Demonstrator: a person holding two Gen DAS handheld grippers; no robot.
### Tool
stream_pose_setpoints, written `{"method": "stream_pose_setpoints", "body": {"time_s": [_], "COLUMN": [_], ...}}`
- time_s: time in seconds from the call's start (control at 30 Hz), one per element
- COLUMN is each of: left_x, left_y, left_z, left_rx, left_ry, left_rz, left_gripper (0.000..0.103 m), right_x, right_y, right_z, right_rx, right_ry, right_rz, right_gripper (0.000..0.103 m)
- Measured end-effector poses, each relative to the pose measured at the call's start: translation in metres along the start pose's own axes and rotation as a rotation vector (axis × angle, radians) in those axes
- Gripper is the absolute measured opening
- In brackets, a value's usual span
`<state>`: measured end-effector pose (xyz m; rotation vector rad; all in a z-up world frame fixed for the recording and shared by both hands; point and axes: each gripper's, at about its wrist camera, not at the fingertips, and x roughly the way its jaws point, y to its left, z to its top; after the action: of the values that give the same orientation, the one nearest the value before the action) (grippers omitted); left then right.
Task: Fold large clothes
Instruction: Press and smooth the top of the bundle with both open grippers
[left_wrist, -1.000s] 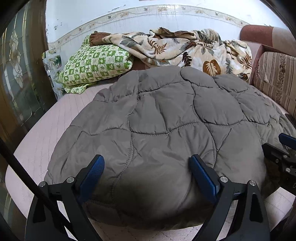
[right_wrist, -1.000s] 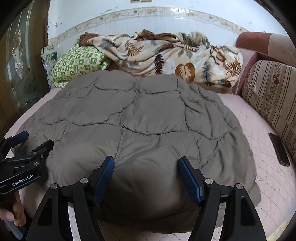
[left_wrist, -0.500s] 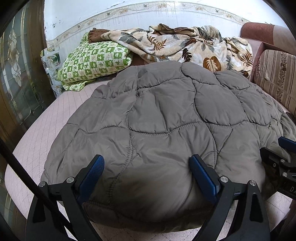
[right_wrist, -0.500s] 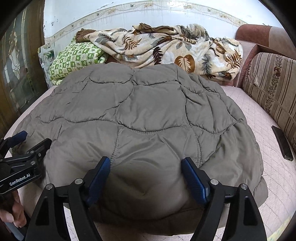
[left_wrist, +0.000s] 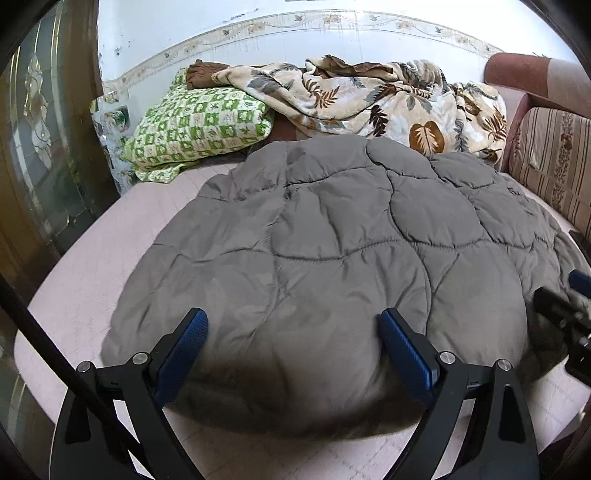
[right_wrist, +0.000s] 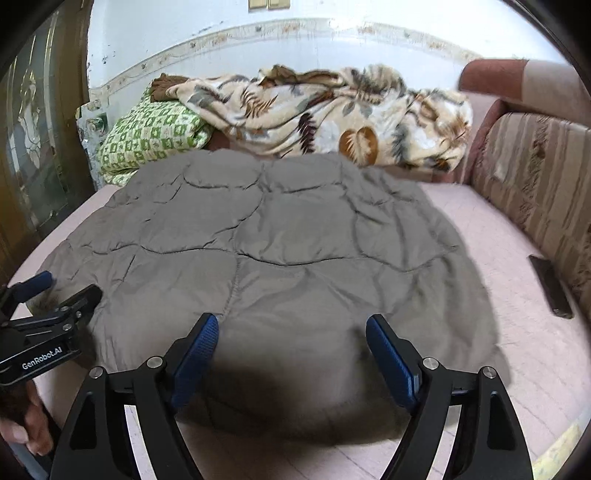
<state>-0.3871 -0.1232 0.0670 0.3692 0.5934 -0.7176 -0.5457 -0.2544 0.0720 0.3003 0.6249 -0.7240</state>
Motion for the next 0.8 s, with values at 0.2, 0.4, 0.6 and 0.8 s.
{"method": "stream_pose_setpoints", "body": {"time_s": [0.2, 0.4, 0.6, 0.8], "left_x": [-0.016, -0.008, -0.005, -0.012], "left_y": [0.007, 0.013, 0.013, 0.014], "left_z": [-0.012, -0.016, -0.019, -0.018], "left_rx": [-0.022, -0.043, -0.037, -0.062], "left_ry": [0.025, 0.072, 0.078, 0.064], "left_rz": [0.009, -0.011, -0.018, -0.037], "left_gripper": [0.094, 0.094, 0.094, 0.094], "right_x": [-0.02, -0.008, 0.001, -0.006], "right_y": [-0.004, -0.011, -0.008, -0.006], "right_z": [-0.015, -0.02, -0.021, -0.02], "right_rx": [0.015, 0.03, 0.038, 0.033], "right_ry": [-0.008, 0.036, 0.056, 0.041], "right_rz": [-0.024, -0.035, -0.037, -0.027], "right_gripper": [0.086, 0.086, 0.089, 0.09]}}
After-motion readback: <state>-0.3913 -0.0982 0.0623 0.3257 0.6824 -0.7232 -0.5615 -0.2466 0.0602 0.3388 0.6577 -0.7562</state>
